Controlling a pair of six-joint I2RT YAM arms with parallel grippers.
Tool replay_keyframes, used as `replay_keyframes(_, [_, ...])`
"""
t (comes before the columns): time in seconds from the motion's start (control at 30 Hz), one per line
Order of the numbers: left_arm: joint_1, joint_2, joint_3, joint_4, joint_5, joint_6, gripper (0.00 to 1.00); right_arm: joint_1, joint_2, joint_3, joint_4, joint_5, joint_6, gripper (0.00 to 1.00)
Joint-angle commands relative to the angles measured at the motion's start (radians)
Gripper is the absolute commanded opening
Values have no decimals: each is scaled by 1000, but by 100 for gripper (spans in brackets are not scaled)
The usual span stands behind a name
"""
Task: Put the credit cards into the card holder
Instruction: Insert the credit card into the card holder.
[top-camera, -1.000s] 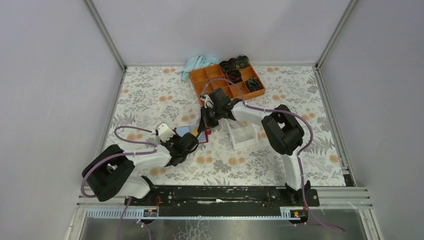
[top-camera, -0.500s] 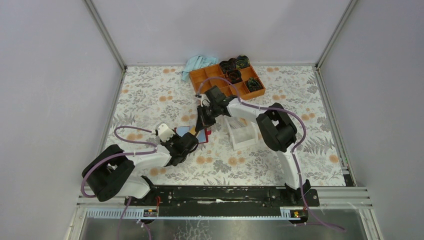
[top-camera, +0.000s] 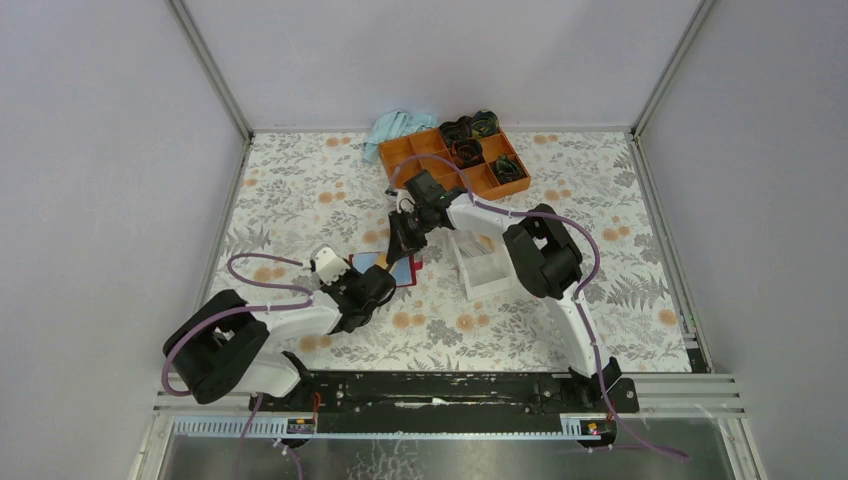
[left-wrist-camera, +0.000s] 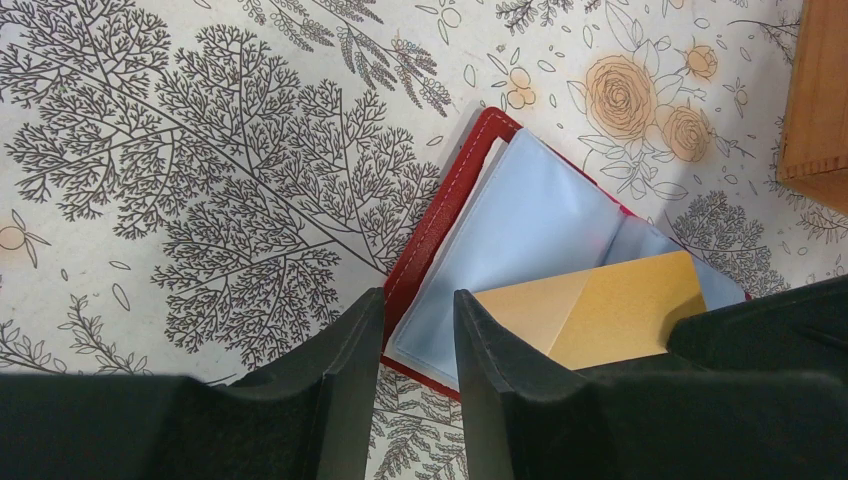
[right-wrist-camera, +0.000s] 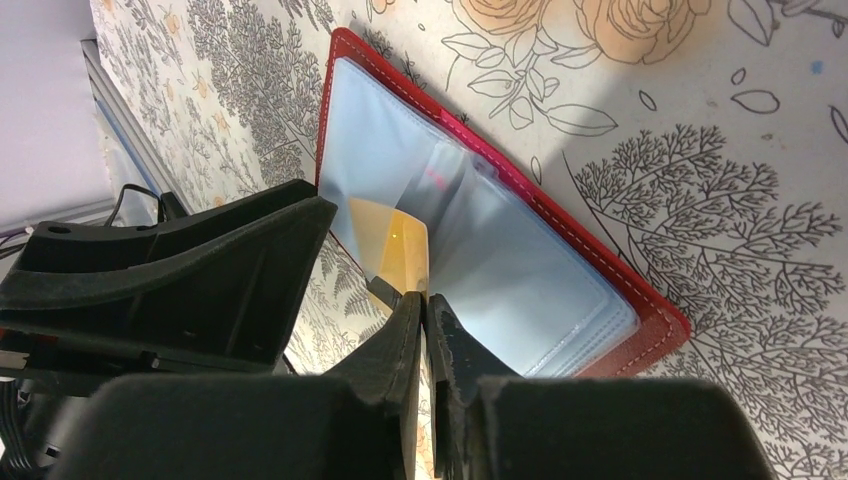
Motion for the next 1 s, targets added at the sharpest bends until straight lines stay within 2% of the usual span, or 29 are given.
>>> replay_keyframes(0.0, [6,-6,-14,43,-1,8,39,4,26,59,-39,-28,-32,10])
replay_keyframes(0.3, [7,0,-30,103,24,30,39,4,47,100,-65,-28,-40,12])
replay_keyframes(0.4, [6,22,-24,115,34,40,39,4,43,99,-62,-18,-36,20])
replay_keyframes(0.47, [5,35,-12,105,39,44,38,4,35,99,-62,-3,-34,30])
replay_keyframes(0.57, [5,38,-7,94,39,41,37,4,20,90,-53,21,-35,37])
replay_keyframes(0.67, [5,37,-7,83,36,37,36,4,10,89,-49,39,-33,47])
replay_keyframes(0.97, [5,55,12,59,33,34,36,4,-45,69,-3,121,-20,50])
